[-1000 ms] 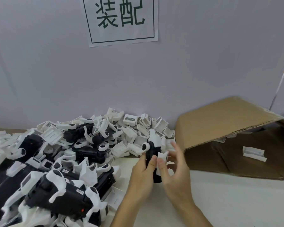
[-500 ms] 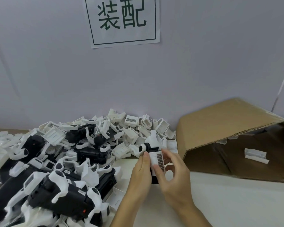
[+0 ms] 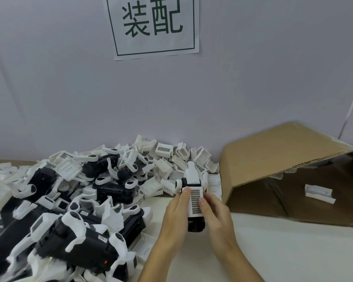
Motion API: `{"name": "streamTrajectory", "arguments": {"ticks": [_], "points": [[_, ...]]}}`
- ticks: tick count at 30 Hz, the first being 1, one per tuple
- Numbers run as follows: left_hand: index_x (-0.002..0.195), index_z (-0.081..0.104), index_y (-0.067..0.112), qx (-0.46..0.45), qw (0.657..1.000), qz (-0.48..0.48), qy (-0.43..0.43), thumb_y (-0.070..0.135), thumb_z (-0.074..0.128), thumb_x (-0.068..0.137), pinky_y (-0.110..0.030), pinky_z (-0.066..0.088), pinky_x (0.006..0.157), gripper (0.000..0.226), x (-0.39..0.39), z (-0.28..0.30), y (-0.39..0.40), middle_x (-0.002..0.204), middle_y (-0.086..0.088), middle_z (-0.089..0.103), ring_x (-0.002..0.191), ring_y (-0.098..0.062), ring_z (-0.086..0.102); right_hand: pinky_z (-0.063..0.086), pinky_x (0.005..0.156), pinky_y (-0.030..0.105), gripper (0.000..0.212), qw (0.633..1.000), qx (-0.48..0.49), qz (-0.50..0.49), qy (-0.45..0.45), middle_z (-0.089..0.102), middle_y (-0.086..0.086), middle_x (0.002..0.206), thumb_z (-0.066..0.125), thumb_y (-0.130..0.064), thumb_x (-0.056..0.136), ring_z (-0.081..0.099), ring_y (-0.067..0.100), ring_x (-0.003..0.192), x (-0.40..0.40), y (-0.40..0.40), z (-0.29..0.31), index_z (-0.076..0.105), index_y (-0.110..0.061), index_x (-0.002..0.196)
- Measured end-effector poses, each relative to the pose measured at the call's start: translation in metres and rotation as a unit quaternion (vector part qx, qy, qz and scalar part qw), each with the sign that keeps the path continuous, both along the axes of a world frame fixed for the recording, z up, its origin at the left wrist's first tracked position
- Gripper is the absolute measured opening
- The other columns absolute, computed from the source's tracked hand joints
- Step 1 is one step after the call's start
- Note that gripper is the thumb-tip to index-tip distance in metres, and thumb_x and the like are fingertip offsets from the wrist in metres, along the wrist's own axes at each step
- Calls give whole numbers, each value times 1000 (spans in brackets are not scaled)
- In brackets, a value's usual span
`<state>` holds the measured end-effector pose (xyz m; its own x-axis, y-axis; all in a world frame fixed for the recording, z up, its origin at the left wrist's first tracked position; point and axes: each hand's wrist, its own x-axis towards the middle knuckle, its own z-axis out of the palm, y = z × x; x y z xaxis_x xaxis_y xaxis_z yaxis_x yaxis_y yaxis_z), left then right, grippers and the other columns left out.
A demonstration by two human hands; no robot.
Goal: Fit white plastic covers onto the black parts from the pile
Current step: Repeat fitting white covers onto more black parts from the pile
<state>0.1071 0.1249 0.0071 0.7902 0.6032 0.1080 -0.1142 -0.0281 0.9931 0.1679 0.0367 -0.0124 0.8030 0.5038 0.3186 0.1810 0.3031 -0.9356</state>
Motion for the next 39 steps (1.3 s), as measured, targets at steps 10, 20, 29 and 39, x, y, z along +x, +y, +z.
{"name": "streamTrajectory", "arguments": {"ticks": [10,20,29,39], "points": [[93,77,17,13,999,29,-6,37,51,101,-45,58,84,34,1,7,-3,90,-7,77,89,-24,74,60,79,29,31,988,79,43,128,76,13,106,66,-30,81,73,25,103,5,3,9,78,-14,105],[86,75,12,71,995,69,3,30,49,103,-51,53,78,37,0,8,-6,83,-17,73,83,-36,69,61,73,30,35,986,62,43,151,76,18,99,68,-33,82,74,30,95,4,3,14,78,-5,100],[92,77,10,-34,999,25,-14,28,52,102,-24,56,64,32,1,8,-5,85,-11,77,80,-19,74,58,67,23,32,991,47,22,127,78,9,92,63,-43,84,76,21,89,0,5,13,82,-19,94],[91,75,15,24,997,80,-6,13,51,103,-18,52,60,27,-1,4,-1,81,-2,77,73,-9,71,57,82,23,23,999,-2,36,36,78,-2,101,56,-11,100,73,13,100,1,4,7,75,-23,106]]}}
